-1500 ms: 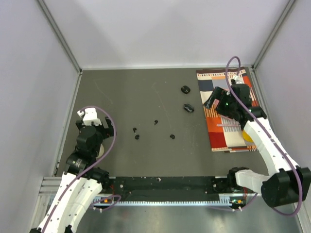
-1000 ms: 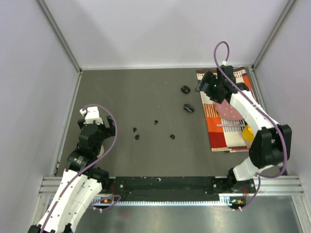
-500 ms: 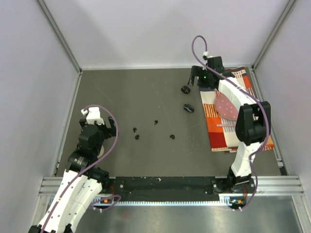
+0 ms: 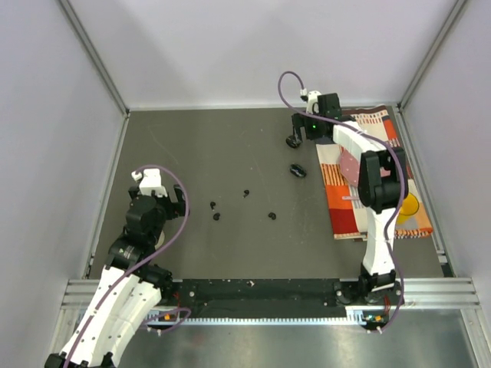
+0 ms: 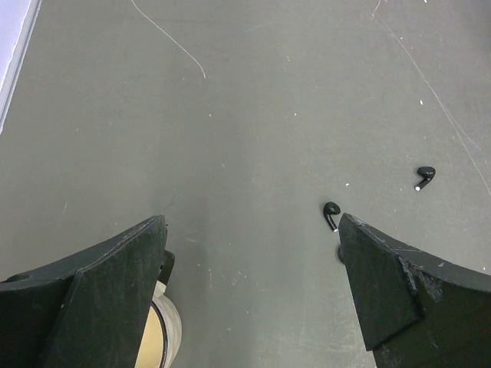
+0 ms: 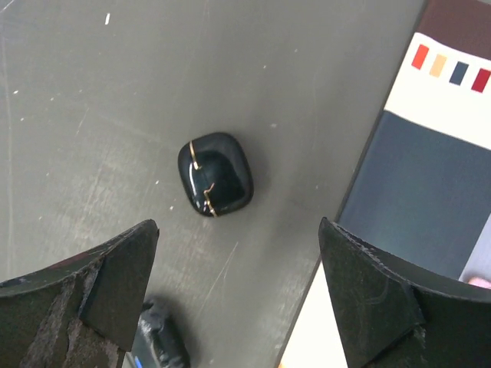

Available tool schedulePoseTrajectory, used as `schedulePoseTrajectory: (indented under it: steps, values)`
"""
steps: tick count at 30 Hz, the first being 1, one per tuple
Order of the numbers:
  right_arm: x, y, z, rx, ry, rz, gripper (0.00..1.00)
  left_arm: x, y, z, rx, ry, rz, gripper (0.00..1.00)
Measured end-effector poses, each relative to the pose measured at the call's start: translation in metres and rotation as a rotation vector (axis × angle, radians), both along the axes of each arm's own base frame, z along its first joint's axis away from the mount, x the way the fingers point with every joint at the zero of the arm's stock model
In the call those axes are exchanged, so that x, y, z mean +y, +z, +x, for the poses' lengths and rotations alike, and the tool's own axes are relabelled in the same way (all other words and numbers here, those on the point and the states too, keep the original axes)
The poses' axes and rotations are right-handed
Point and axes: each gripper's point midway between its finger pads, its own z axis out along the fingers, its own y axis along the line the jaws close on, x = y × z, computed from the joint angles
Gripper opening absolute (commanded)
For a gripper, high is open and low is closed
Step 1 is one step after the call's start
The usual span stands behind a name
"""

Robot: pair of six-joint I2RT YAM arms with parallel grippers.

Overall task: Insert the wireless bluetooth earbuds into the charging case
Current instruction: Pick up the charging case at the center of the board.

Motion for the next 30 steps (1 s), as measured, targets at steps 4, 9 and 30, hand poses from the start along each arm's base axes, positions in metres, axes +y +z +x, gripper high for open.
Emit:
schedulePoseTrajectory:
  steps: [4,9,30]
  values:
    - [0.004,-0.012,0.013,-0.009,0.020,-0.017,0.84,-0.001,-0.002,0.001,0.009,-0.006,0.002,0.99]
    - [0.020,-0.019,0.028,-0.012,0.049,-0.051,0.85,-0.001,-0.002,0.001,0.008,-0.008,0.002,0.99]
    - [0.025,-0.044,0.028,0.058,0.061,-0.240,0.73,-0.004,-0.004,0.002,0.016,-0.017,0.001,0.99]
